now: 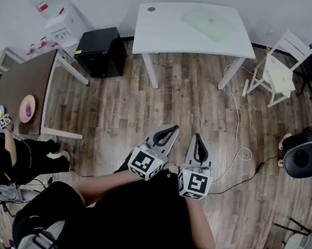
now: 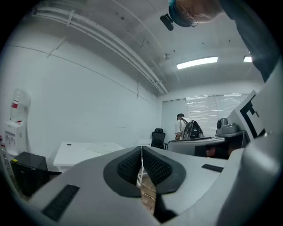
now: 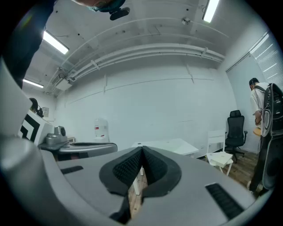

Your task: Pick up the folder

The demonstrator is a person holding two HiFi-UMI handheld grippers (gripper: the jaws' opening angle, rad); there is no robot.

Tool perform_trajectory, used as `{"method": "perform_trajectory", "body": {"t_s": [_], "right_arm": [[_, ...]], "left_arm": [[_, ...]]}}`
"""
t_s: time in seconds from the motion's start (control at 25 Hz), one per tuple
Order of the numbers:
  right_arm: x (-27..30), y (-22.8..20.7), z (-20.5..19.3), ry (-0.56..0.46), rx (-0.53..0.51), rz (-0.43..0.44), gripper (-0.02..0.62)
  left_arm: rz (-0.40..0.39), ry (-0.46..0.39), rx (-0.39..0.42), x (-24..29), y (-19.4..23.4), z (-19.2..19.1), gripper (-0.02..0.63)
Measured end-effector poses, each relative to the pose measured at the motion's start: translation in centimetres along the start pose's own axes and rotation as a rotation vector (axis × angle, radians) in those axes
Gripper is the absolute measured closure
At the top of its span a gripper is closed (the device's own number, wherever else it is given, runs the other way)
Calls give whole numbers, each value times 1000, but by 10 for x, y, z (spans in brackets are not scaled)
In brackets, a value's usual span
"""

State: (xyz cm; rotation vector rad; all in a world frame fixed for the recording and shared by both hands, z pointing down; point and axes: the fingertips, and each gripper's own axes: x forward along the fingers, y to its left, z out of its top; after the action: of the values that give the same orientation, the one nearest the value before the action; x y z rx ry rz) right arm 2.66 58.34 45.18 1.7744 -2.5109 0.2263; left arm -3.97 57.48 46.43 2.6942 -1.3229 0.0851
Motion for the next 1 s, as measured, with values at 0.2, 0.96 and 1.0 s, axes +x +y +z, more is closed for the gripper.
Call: {"method": "perform_trajectory", "body": {"t_s": [0.2, 0.96, 1.0], "right_arm": [[6, -2, -5, 16, -18, 17, 564], [129, -52, -20, 85, 50, 5, 560], [144, -55, -20, 92, 49, 6, 560]], "left_arm": [[-16, -10, -9, 7, 0, 2, 588], [-72, 15, -77, 118, 80, -6, 588], [-72, 18, -84, 130, 90, -6, 588]]}}
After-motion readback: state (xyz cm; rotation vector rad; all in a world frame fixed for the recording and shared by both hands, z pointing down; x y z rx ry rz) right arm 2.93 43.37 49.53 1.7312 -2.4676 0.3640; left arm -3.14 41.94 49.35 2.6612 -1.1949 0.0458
